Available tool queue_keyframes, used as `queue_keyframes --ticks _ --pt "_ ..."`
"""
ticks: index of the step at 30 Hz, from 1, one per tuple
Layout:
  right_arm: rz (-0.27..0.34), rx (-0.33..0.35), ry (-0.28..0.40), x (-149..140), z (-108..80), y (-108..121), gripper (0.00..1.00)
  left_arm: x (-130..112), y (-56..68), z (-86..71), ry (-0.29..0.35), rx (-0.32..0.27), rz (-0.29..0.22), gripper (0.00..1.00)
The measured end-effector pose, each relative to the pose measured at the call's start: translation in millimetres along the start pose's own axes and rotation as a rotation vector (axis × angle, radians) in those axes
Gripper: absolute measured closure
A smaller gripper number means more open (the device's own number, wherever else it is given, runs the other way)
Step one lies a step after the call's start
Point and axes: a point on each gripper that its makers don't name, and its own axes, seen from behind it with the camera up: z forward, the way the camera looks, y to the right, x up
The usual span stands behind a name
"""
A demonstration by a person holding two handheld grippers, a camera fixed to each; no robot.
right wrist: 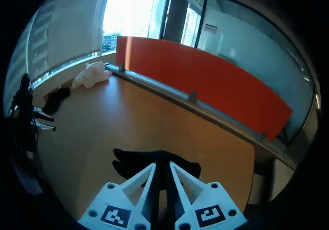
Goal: Fold towel
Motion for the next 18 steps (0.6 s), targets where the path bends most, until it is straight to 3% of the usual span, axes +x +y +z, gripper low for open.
queue_keyframes --ticks 11,18 --pt "0.011 -0.054 -0.050 -37.5 -12.9 56.4 0.93 3.2 17.9 5.7 -0.009 0.000 0.015 0.08" --pt "0.036 -0.063 -0.078 -59.3 -11.8 74.1 0.93 4.9 30.3 9.3 -0.015 -0.003 0.028 0.08"
